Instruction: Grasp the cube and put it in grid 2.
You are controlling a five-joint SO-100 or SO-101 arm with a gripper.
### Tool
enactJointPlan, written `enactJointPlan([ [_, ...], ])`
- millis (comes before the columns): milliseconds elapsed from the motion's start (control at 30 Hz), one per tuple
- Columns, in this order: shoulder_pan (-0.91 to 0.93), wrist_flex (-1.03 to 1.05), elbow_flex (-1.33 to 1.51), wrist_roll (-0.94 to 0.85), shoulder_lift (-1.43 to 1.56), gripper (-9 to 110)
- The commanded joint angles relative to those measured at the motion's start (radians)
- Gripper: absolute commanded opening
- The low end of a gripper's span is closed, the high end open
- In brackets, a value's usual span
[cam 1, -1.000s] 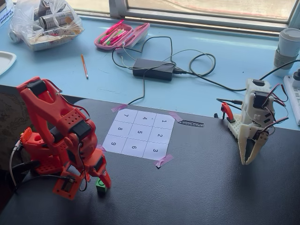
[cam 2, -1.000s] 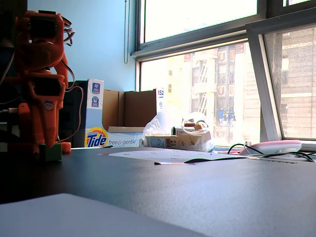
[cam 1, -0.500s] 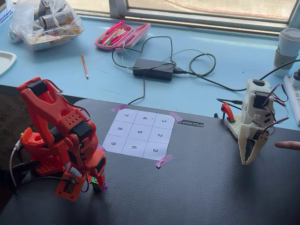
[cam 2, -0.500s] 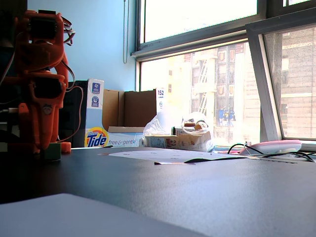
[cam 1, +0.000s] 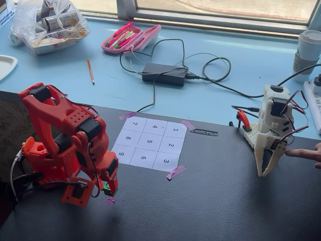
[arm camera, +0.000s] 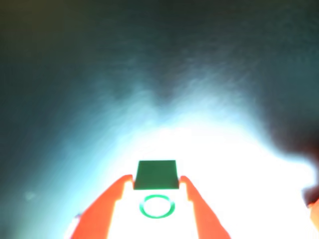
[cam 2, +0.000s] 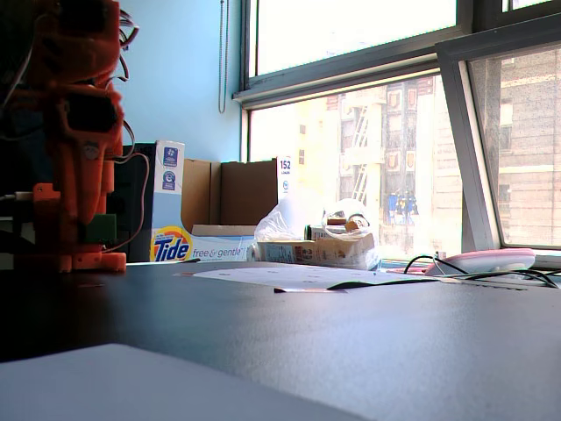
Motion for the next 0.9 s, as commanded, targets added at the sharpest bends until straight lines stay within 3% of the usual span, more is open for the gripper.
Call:
enactJointPlan([
  [0,-0.067,0.074,-0.192,0.031,-0.015,0],
  [400,-0.396,0.265,-0.699,0.117,-0.287,0],
  [867,-0.707,0.316,-1.012,0.186,-0.581,0],
])
